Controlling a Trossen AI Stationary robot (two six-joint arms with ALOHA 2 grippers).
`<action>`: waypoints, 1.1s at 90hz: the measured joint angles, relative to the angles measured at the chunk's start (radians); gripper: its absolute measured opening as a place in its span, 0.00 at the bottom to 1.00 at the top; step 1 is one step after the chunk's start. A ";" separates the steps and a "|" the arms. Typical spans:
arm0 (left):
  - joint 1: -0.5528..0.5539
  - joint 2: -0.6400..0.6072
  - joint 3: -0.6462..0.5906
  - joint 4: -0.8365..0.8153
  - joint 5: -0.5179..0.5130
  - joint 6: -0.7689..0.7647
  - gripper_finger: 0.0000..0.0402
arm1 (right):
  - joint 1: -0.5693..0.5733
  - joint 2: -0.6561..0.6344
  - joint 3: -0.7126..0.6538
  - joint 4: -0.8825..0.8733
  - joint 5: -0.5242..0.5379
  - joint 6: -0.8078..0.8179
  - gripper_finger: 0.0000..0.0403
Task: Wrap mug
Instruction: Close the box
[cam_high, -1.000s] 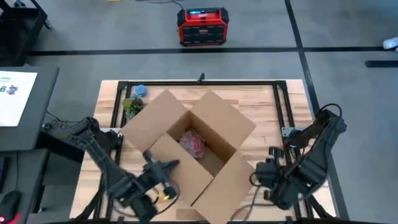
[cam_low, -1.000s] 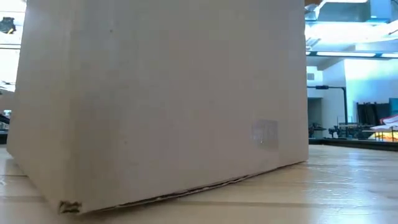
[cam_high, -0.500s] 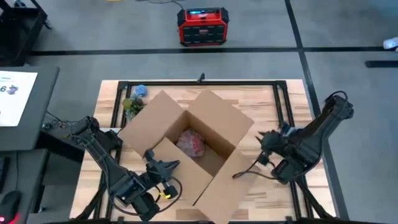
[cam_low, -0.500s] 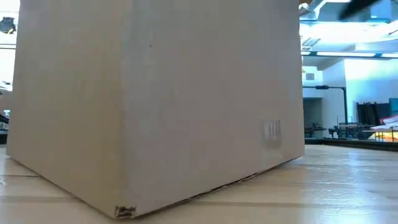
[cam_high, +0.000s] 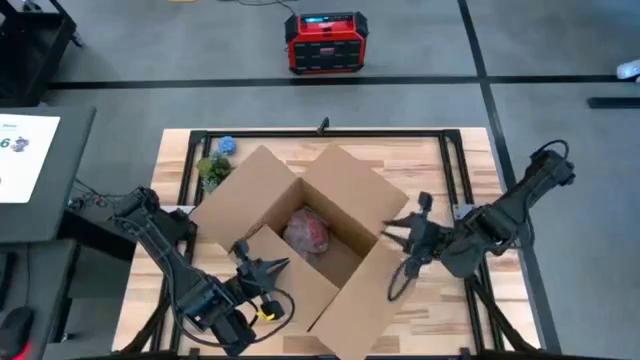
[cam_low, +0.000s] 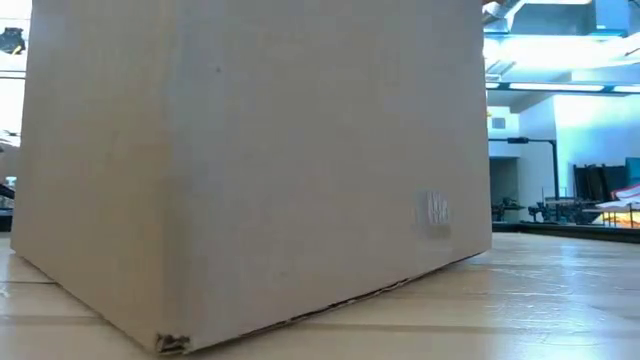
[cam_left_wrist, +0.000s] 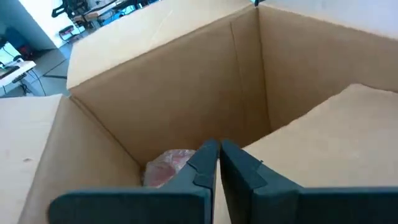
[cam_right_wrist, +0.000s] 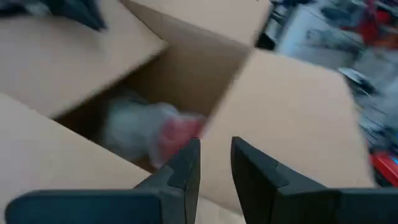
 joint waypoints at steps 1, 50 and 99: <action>0.000 0.000 0.000 0.000 0.000 0.000 0.00 | 0.001 0.000 0.002 -0.009 -0.004 0.002 0.19; -0.005 0.001 -0.002 -0.003 0.009 -0.005 0.00 | -0.092 0.004 -0.095 -0.787 -0.106 0.812 0.12; 0.011 0.003 -0.003 -0.003 0.029 0.130 0.00 | -0.184 -0.126 -0.218 0.241 0.033 -0.107 0.00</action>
